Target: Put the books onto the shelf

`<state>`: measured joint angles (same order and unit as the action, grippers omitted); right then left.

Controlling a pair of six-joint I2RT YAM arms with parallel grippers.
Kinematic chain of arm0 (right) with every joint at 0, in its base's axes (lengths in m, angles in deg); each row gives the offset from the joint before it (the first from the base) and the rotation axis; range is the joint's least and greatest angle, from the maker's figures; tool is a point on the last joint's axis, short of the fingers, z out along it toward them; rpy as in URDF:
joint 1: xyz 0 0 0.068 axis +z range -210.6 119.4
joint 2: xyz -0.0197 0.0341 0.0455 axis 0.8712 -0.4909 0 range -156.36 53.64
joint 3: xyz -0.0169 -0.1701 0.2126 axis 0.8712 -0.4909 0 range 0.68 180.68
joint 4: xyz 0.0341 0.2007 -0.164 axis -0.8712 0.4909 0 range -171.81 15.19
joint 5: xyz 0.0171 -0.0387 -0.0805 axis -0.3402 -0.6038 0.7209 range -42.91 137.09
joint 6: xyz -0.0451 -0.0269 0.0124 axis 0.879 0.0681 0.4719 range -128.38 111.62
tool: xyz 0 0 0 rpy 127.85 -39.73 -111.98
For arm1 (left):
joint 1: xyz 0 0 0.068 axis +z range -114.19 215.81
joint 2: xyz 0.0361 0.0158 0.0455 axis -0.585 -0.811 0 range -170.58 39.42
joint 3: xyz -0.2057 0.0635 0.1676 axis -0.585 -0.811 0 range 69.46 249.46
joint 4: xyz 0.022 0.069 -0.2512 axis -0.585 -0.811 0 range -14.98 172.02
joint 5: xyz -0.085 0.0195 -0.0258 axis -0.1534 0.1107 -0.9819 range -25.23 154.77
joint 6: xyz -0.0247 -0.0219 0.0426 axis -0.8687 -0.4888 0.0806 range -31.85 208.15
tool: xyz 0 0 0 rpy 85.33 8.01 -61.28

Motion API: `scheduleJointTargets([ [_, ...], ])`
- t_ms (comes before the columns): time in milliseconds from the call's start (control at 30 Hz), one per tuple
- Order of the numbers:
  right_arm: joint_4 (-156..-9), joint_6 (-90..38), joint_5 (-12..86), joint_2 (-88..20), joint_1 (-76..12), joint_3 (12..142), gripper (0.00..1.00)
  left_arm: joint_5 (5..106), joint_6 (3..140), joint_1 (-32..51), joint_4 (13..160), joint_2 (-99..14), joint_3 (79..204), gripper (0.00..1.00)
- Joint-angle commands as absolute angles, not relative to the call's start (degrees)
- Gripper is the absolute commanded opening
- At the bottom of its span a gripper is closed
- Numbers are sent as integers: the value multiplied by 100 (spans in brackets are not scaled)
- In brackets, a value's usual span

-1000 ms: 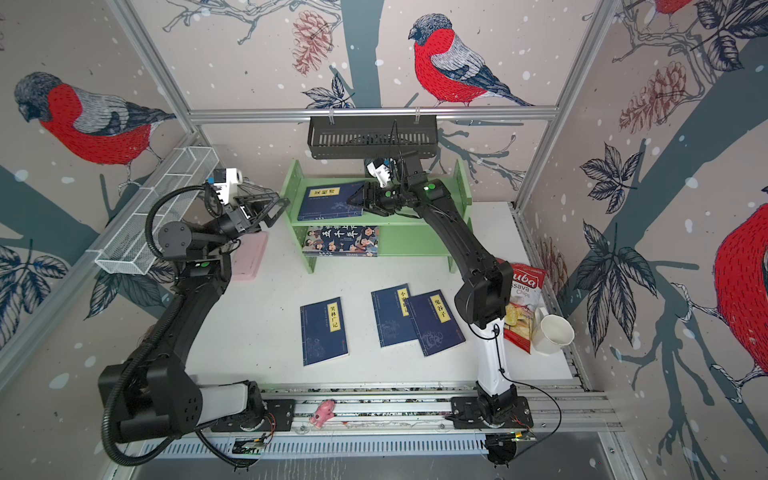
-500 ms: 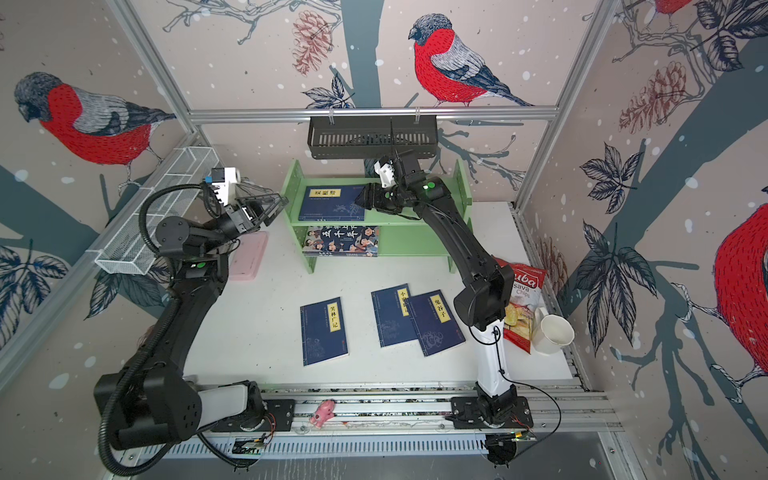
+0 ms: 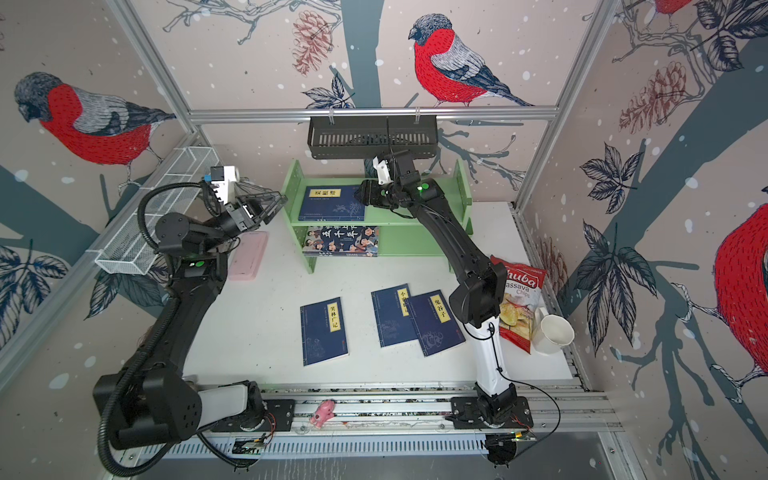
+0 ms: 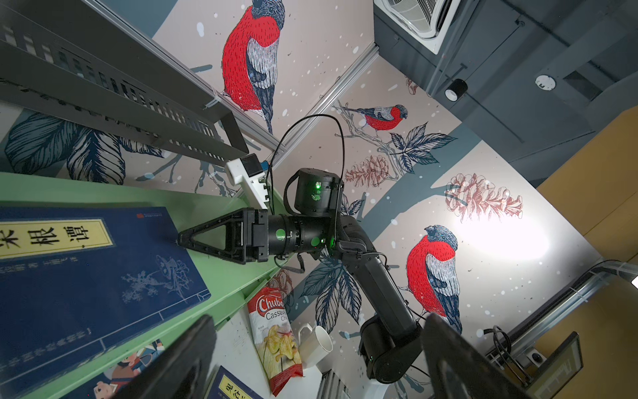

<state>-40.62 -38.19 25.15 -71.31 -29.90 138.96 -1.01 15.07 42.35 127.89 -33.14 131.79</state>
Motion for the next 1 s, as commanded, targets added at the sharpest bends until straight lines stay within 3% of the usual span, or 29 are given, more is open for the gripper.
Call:
scheduleJointTargets([
  [0, -3988, -3809, 2397, -7224, -2960, 13957, 64, -96, 1487, 4233, 13001, -3332, 13192, 94],
  [967, -4300, -3993, 2033, -7368, -2896, 13992, 62, -149, 1326, 4235, 13263, -3397, 13173, 94],
])
